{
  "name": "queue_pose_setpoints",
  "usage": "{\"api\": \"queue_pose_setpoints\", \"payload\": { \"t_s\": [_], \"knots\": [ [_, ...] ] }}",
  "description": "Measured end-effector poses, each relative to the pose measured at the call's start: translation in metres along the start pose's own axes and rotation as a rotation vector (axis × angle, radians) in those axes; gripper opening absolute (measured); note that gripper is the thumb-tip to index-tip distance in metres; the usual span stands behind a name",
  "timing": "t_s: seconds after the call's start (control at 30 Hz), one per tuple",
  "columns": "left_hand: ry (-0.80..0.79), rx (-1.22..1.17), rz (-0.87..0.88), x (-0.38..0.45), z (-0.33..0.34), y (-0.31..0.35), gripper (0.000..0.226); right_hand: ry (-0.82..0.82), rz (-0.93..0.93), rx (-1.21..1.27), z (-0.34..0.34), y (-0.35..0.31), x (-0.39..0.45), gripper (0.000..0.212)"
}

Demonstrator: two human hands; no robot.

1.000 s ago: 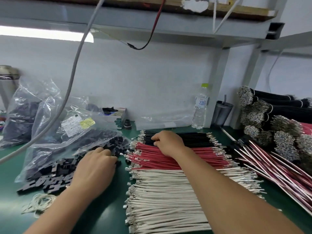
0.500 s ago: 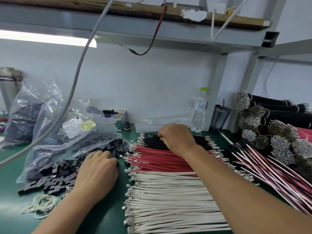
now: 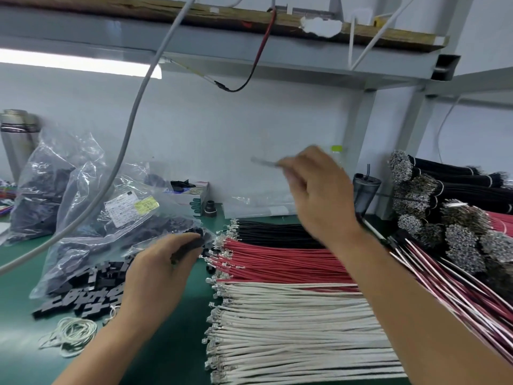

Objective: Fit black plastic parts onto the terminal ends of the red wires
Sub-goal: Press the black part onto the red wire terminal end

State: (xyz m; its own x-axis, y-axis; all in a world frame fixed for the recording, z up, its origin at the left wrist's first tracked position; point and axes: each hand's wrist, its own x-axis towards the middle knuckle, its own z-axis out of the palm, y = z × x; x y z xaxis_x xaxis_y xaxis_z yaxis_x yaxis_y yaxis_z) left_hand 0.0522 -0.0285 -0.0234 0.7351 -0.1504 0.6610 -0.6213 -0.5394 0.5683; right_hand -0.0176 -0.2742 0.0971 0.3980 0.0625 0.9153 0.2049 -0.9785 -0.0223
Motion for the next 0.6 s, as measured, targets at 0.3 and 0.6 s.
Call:
{"api": "queue_pose_setpoints", "payload": {
  "t_s": [0.3, 0.6],
  "knots": [
    [-0.189, -0.507, -0.12, -0.008, 0.01, 0.017, 0.036, -0.211, 0.062, 0.188, 0.013, -0.027, -0.098, 0.008],
    [-0.231, -0.53, -0.095, -0.011, 0.011, 0.016, 0.039, -0.357, 0.057, 0.206, 0.011, -0.031, -0.1, 0.014]
  ]
}}
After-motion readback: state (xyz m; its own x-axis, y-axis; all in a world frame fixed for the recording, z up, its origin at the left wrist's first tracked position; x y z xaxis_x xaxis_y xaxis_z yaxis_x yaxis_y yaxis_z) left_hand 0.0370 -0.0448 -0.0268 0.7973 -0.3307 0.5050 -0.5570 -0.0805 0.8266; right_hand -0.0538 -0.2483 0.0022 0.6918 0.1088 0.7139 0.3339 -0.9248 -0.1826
